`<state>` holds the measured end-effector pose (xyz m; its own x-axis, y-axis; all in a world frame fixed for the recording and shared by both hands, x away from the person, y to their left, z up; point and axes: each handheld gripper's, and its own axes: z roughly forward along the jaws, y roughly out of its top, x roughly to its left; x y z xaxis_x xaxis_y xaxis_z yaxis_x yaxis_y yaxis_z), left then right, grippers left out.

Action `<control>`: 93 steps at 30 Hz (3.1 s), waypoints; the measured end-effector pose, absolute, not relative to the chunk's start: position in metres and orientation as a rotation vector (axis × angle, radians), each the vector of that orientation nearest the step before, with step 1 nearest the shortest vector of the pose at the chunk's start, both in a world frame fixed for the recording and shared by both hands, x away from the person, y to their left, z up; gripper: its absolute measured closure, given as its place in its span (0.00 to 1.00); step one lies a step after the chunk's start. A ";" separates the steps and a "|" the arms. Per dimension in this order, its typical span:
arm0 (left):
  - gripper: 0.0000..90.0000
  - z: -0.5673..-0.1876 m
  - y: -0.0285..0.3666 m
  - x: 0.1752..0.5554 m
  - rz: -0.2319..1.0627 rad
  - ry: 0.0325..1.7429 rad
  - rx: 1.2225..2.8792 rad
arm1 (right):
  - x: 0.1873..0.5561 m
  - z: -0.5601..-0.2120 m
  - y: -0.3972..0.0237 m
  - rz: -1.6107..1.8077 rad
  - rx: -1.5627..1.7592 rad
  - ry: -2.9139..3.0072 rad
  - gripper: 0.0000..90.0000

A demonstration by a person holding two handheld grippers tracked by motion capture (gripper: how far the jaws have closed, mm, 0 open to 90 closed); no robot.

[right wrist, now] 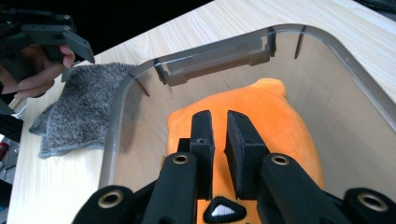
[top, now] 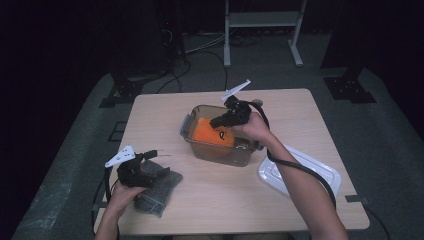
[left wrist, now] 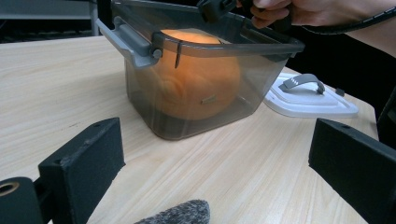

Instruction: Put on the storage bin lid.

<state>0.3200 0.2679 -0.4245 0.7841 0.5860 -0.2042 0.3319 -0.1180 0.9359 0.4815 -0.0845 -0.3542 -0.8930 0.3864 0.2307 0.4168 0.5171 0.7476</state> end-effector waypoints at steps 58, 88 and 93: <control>0.03 -0.430 0.264 0.319 0.251 0.733 1.757 | 0.383 -0.360 -0.264 -1.587 -0.885 -2.680 0.33; 0.03 -0.430 0.267 0.319 0.255 0.745 1.748 | 0.345 -0.435 -0.325 -1.515 -1.102 -2.676 0.31; 0.03 -0.430 0.265 0.319 0.255 0.743 1.750 | 0.340 -0.445 -0.333 -1.532 -1.137 -2.663 0.33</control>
